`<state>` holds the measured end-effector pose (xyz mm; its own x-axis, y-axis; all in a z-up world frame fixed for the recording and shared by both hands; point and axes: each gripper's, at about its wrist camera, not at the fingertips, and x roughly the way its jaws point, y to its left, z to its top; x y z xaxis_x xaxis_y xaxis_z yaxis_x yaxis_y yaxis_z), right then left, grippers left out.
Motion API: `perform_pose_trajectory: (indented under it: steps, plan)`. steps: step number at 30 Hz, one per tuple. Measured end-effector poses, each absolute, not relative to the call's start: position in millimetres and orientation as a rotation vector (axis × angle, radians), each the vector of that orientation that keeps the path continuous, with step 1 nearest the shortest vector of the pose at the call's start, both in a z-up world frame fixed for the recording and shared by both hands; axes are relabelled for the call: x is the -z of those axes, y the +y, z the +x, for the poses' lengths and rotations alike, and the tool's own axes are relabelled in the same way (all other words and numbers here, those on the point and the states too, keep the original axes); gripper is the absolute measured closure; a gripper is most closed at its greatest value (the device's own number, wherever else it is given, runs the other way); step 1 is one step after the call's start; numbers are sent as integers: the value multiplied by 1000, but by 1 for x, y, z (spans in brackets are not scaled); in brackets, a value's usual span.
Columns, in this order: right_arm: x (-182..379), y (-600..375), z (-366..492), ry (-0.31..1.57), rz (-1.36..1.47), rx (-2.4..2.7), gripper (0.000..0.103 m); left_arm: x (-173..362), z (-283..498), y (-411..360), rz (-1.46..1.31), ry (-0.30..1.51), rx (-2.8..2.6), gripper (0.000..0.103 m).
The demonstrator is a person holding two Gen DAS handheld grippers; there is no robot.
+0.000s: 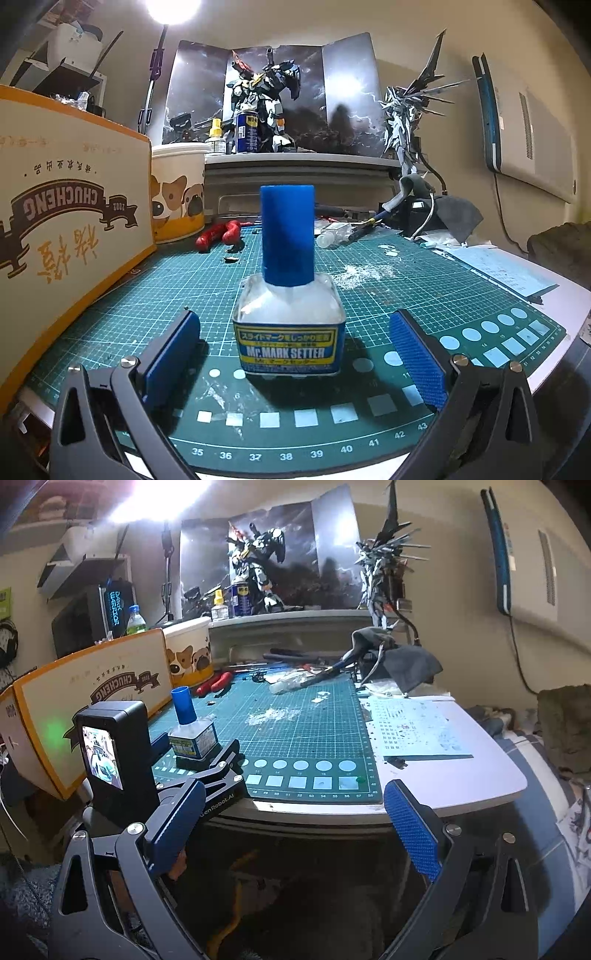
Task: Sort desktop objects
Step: 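Move the left gripper to the blue-capped bottle and close on it, then lift the blue-capped bottle with the left gripper over the cardboard box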
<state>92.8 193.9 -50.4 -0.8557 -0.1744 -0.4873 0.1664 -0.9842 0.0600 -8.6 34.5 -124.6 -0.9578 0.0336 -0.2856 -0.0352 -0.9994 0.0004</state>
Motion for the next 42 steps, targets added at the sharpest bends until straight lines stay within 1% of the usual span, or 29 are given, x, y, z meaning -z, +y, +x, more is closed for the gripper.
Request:
perform_pose_trajectory:
  steps: [1, 2, 3, 5, 11, 16, 22, 27, 31, 35, 40, 42]
  plan:
    - [51, 193, 93, -23, 756, 2864, 6, 125, -8, 34, -446, 10, -3073, 2]
    - [51, 193, 92, -23, 758, 2862, 6, 124, -8, 34, -446, 13, -3068, 18]
    - [51, 193, 92, -24, 759, 2861, 6, 124, -8, 35, -446, 16, -3064, 36]
    - [52, 192, 92, -22, 764, 2857, 6, 124, -7, 35, -447, 21, -3055, 58]
    - [52, 193, 91, -27, 768, 2851, 6, 122, -6, 35, -451, 33, -3030, 59]
    - [51, 192, 92, -29, 762, 2850, 6, 114, -8, 33, -486, 5, -3024, 59]
    - [52, 194, 90, -51, 756, 2837, 6, 82, -1, 29, -499, -35, -3012, 59]
    - [51, 194, 86, -64, 737, 2825, 6, 34, 19, 21, -466, -58, -2996, 59]
    - [48, 195, 84, -74, 710, 2818, 6, -19, 42, 7, -422, -51, -2964, 59]
    - [48, 196, 82, -89, 693, 2809, 6, -73, 63, -23, -391, -34, -2956, 59]
    - [49, 199, 81, -119, 680, 2793, 6, -127, 57, -96, -554, -126, -2974, 59]
    - [51, 200, 80, -130, 677, 2788, 6, -135, 43, -125, -616, -110, -3020, 59]
